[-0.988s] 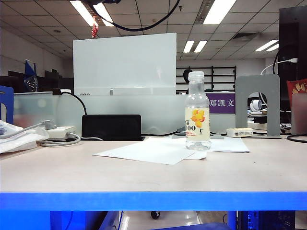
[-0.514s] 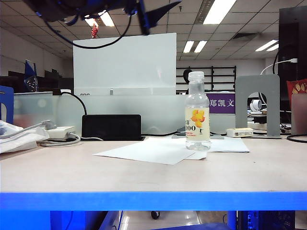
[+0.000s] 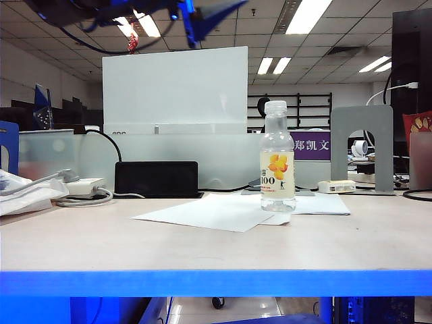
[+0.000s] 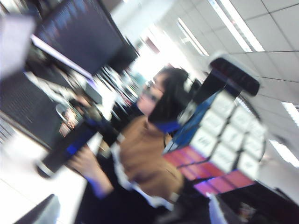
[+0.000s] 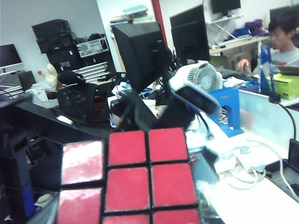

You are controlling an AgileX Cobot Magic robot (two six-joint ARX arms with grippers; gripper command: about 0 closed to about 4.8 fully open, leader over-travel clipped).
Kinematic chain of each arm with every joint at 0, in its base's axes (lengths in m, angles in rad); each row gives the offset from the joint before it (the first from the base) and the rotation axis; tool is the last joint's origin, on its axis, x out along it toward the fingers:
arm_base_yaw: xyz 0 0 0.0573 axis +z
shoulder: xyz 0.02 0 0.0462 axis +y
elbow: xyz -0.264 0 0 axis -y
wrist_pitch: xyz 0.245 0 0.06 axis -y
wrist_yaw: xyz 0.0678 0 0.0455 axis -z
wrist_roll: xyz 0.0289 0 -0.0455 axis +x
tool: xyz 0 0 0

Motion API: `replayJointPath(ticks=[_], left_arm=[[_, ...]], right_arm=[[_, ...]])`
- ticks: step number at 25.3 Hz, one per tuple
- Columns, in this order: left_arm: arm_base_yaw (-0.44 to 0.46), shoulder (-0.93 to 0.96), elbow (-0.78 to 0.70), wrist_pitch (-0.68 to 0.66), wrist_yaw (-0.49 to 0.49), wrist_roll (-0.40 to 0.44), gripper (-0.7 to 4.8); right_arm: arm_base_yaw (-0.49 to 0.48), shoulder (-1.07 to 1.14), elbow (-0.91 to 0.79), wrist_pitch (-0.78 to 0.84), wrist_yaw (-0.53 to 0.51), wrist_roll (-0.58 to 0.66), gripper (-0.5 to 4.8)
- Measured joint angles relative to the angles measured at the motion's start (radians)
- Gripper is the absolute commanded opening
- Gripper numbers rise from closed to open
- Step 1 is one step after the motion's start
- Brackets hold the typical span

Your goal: Rotate the Rubik's Cube so that the bottom side is facing up.

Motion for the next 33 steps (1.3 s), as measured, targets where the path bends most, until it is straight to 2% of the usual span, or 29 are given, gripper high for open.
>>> replayJointPath(ticks=[3, 6, 8, 10, 12, 13, 17, 22, 24, 27, 28, 33], left_arm=[[0.027, -0.033, 0.002, -0.082, -0.001, 0.098, 4.26], [0.034, -0.073, 0.001, -0.305, -0.010, 0.266, 4.25], [0.035, -0.127, 0.001, -0.551, -0.089, 0.469, 4.26], [0.035, -0.190, 0.001, -0.774, -0.215, 0.672, 4.26], [0.035, -0.234, 0.001, -0.883, -0.311, 0.781, 4.26], [0.035, -0.253, 0.001, -0.916, -0.362, 0.809, 4.26], [0.035, -0.341, 0.001, -0.930, -0.521, 0.856, 4.26], [0.035, -0.393, -0.011, -0.935, -0.631, 0.877, 4.25], [0.034, -0.412, -0.053, -0.943, -0.658, 0.878, 4.25], [0.027, -0.473, -0.149, -0.945, -0.729, 0.879, 4.18], [0.027, -0.496, -0.179, -0.931, -0.746, 0.879, 3.89], [0.027, -0.641, -0.342, -0.847, -0.830, 0.879, 3.89]], right_arm=[[0.002, 0.002, 0.000, -0.104, 0.002, -0.084, -0.01], [0.011, 0.003, 0.000, -0.203, 0.045, -0.168, -0.01], [0.027, 0.003, 0.000, -0.244, 0.086, -0.206, -0.01], [0.038, 0.003, 0.000, -0.279, 0.112, -0.241, -0.01], [0.063, 0.003, 0.000, -0.343, 0.166, -0.287, -0.01], [0.068, 0.004, 0.000, -0.373, 0.176, -0.312, -0.01], [0.107, 0.007, 0.000, -0.519, 0.249, -0.430, -0.01], [0.124, 0.008, 0.000, -0.597, 0.304, -0.494, -0.01], [0.124, 0.009, 0.000, -0.622, 0.315, -0.519, -0.01], [0.127, 0.009, 0.000, -0.743, 0.376, -0.616, -0.01], [0.127, 0.010, -0.002, -0.768, 0.389, -0.639, -0.01], [0.140, 0.009, -0.082, -0.767, 0.402, -0.685, -0.01]])
